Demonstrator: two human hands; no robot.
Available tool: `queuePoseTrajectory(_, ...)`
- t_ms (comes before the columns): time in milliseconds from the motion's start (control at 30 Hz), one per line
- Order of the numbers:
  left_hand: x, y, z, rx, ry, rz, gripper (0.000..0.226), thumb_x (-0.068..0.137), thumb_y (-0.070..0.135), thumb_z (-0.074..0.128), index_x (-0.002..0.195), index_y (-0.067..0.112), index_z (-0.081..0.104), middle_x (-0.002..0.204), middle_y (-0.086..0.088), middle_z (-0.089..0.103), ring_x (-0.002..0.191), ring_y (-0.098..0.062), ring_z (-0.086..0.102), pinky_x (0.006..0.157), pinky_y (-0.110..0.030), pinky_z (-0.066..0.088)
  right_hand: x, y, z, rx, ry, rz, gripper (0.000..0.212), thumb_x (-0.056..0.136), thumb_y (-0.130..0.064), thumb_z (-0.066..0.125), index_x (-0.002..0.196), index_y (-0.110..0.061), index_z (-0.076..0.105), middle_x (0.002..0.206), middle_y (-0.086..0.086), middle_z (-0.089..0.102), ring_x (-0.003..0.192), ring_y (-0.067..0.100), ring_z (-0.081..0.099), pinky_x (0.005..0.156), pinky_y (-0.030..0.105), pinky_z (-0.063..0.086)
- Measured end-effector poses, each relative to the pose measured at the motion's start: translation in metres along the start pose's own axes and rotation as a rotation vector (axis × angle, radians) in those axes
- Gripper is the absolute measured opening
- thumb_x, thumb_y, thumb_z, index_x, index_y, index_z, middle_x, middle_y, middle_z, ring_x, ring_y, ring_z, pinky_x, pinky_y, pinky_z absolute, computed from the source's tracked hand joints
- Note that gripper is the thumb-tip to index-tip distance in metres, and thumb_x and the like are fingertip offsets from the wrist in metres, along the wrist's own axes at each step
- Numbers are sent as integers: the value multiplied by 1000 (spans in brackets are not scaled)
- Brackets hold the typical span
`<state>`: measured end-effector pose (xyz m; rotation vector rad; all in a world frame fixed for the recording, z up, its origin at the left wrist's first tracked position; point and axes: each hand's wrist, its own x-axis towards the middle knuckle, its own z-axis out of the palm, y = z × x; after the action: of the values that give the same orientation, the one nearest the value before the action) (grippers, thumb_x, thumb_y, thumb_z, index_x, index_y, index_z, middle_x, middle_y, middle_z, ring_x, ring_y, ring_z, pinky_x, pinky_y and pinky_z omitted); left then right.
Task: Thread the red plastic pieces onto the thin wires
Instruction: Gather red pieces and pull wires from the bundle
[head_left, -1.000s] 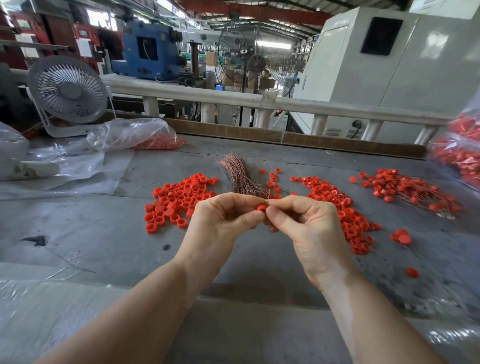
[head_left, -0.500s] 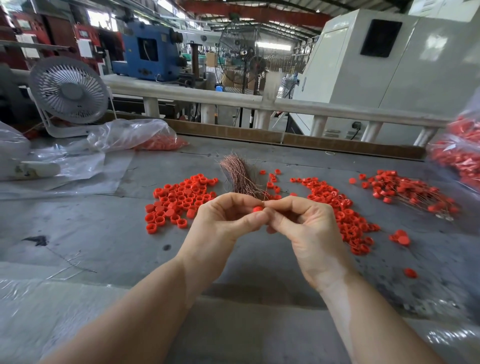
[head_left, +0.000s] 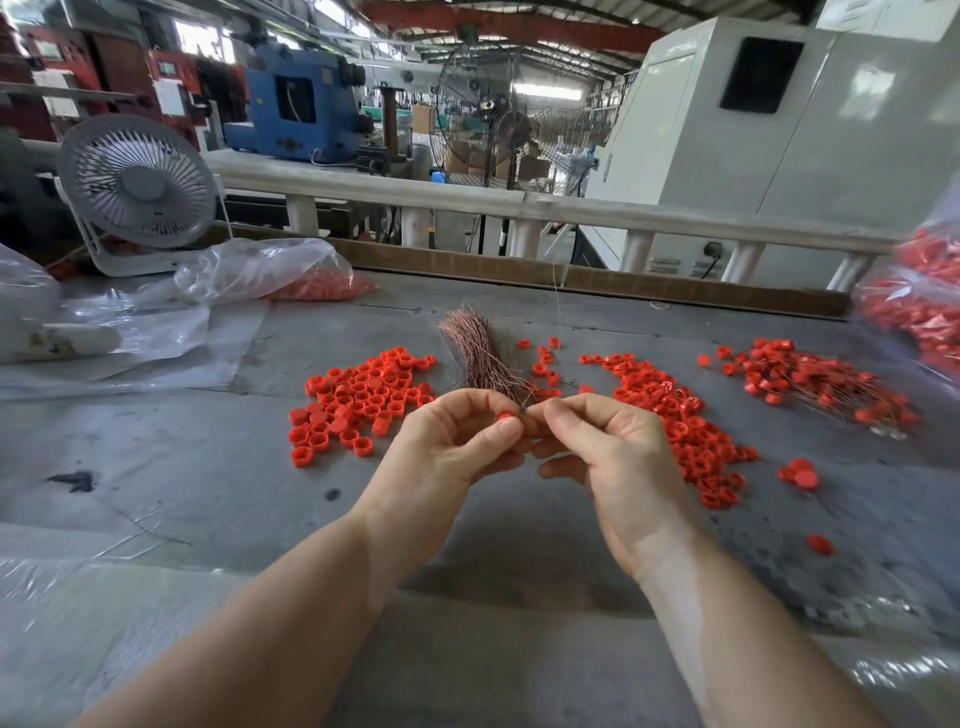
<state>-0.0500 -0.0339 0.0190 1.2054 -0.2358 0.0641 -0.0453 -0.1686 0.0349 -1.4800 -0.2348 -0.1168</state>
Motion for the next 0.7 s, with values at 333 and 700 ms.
queuePoseTrajectory(333,-3,3,2,230,27,80,21,88,-9,50,90,10,57,64,4,67,62,-4,59,65,-16,50,-1,3,0,-80,-53,-1,20,85,-7,62,69,-15,72,67,1,70,59,7,60,49,18,46)
queuePoseTrajectory(700,-3,2,2,304,86,127,21,81,-1,65,94,14,60,67,3,70,66,-5,64,68,-15,52,0,5,-1,-101,-36,-15,20,84,-5,63,71,-17,72,64,-3,68,59,7,61,49,18,46)
